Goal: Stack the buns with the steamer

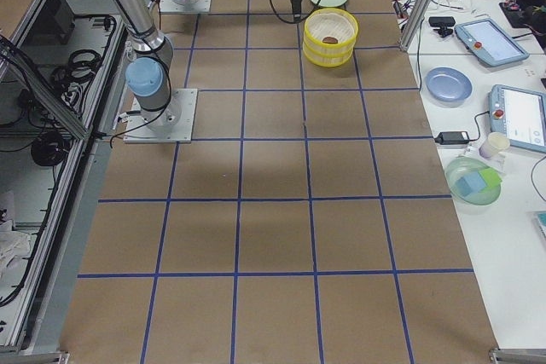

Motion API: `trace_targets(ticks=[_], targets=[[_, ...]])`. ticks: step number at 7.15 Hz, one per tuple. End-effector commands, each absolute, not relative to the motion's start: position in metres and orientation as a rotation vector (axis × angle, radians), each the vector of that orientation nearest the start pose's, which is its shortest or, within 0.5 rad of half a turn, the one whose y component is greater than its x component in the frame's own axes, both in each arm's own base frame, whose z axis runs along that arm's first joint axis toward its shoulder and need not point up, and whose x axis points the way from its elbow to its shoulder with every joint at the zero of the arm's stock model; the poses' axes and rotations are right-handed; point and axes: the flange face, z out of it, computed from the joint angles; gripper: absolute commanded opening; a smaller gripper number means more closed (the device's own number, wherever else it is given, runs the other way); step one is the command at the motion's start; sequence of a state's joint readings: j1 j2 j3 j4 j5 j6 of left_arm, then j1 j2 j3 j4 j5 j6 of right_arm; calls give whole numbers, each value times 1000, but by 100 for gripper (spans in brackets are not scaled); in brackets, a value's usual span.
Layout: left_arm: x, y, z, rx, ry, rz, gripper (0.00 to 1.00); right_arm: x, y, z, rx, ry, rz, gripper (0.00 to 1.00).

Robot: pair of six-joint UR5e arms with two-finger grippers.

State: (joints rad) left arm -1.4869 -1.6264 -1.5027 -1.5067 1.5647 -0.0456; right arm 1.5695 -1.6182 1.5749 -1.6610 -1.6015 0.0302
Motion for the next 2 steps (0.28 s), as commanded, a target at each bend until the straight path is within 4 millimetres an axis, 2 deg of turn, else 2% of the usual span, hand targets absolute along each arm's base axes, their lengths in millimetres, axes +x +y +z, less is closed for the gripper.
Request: trace_targets(ticks=[1,2], targets=[[-90,-533,499,-202,3139,-118,100,129,-484,518,59,3164,-205,99],[-89,-533,498,-204,3139,-116,100,129,-483,518,59,3166,-203,99]])
